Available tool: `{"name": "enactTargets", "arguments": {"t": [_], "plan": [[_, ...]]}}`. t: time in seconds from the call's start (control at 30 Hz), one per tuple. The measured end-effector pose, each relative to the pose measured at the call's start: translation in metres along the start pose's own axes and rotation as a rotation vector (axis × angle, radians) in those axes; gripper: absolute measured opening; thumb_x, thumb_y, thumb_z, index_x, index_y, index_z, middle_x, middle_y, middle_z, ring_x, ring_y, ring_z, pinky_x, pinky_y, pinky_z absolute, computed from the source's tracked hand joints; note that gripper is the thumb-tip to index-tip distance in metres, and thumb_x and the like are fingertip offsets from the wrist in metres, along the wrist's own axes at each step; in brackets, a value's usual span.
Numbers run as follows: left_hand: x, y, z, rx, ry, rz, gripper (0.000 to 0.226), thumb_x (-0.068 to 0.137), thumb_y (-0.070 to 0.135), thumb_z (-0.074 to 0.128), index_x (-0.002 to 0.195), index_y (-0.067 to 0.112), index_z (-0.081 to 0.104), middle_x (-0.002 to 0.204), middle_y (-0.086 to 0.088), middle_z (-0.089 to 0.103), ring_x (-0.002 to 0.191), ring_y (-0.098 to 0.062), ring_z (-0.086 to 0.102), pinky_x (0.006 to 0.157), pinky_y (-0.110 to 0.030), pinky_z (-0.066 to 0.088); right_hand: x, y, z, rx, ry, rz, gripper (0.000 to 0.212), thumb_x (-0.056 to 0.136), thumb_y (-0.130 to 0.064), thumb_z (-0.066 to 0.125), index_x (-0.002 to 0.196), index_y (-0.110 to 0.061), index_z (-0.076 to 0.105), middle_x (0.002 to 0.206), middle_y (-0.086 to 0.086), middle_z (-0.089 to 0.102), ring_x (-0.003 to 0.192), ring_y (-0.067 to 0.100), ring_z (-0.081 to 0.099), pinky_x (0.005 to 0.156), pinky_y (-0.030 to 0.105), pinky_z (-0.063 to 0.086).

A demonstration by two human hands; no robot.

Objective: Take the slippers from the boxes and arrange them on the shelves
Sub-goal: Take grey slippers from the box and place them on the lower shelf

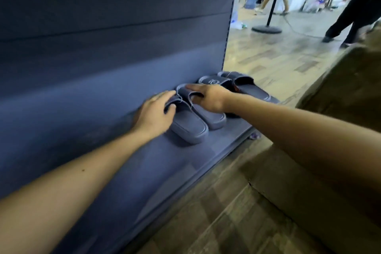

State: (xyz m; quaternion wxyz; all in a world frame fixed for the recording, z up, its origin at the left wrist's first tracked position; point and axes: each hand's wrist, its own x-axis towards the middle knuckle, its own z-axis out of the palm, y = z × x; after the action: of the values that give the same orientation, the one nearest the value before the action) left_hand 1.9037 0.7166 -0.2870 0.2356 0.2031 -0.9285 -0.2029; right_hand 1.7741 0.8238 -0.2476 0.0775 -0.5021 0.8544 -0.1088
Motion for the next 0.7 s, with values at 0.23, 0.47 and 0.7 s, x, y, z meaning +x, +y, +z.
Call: {"name": "enactTargets", "arguments": {"t": [0.23,0.47,0.7], "plan": [[0.023,0.094,-0.046,-0.086,-0.035,0.205,0.029,0.092,0.019,0.05,0.118,0.016,0.061,0.126,-0.001,0.06,0.12,-0.019,0.052,0.095,-0.018,0.031,-0.087,0.008,-0.118,-0.232,-0.08,-0.035,0.042,0.099,-0.032,0.038,0.141,-0.028,0.036,0.151,-0.003,0.033,0.138,0.016,0.031,0.102,0.016,0.019],[0.028,0.244,-0.039,-0.236,-0.002,0.595,0.026,0.09,0.013,0.053,0.113,0.023,0.062,0.116,0.011,0.058,0.095,0.006,0.047,0.075,-0.003,0.029,-0.221,0.08,-0.197,-0.092,-0.006,0.149,0.039,0.094,-0.038,0.043,0.133,-0.043,0.043,0.147,-0.015,0.035,0.138,0.008,0.03,0.104,0.017,0.02],[0.048,0.369,0.008,-0.149,-0.211,0.783,0.026,0.091,0.019,0.053,0.112,0.03,0.061,0.112,0.014,0.059,0.095,0.003,0.051,0.078,-0.008,0.033,-0.313,0.179,-0.193,0.005,-0.026,0.352,0.041,0.093,-0.035,0.047,0.134,-0.042,0.041,0.144,-0.017,0.04,0.132,0.004,0.037,0.106,0.021,0.028]]}}
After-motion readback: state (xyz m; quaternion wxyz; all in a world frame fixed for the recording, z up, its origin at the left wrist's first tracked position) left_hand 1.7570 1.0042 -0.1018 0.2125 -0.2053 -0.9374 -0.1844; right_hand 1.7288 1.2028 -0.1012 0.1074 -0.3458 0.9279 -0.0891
